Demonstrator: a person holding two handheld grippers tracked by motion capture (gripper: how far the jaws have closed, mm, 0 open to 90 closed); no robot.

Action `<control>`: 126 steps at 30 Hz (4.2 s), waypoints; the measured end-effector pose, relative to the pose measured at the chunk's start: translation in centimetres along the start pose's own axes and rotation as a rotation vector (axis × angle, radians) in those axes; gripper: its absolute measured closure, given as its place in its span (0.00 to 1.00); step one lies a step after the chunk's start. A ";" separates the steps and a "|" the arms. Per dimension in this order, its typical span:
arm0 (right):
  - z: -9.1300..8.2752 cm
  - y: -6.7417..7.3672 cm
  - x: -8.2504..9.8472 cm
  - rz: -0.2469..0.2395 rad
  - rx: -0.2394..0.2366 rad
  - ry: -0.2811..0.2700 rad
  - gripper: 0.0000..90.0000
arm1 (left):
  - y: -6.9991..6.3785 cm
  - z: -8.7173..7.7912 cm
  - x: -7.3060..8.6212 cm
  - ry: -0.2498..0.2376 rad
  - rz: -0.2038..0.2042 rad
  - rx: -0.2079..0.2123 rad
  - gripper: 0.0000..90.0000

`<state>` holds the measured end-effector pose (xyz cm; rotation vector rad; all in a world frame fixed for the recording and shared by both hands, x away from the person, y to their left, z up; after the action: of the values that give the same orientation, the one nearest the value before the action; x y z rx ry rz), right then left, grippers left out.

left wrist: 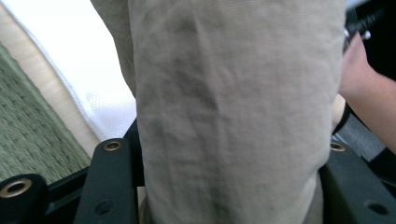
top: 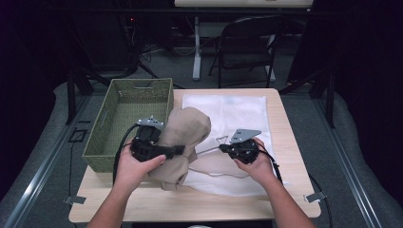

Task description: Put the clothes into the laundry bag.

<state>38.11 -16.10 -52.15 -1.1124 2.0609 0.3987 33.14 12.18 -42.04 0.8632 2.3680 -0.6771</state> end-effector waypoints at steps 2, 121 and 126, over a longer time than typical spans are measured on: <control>0.0 0.0 0.0 0.000 0.002 0.002 0.99 | -0.3 0.2 0.5 0.012 0.005 0.001 0.52; -3.1 1.5 -2.6 0.012 0.018 -0.155 0.99 | -0.3 13.9 1.1 0.311 -0.111 0.142 0.52; -3.2 1.5 -2.7 0.011 0.019 -0.158 0.99 | -0.3 14.0 0.8 0.308 -0.114 0.140 0.52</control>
<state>36.29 -15.50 -48.14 -1.0257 1.9295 0.4564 36.60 3.82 -52.72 0.9564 2.6866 -0.8137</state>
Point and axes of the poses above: each handheld gripper's, and its own axes: z roughly forward along the jaws, x roughly out of its underside, y roughly to its left, the point moved 2 cm from there along z, roughly forward along the jaws, and after that the axes turned 6 degrees about y, right-handed, at the moved point
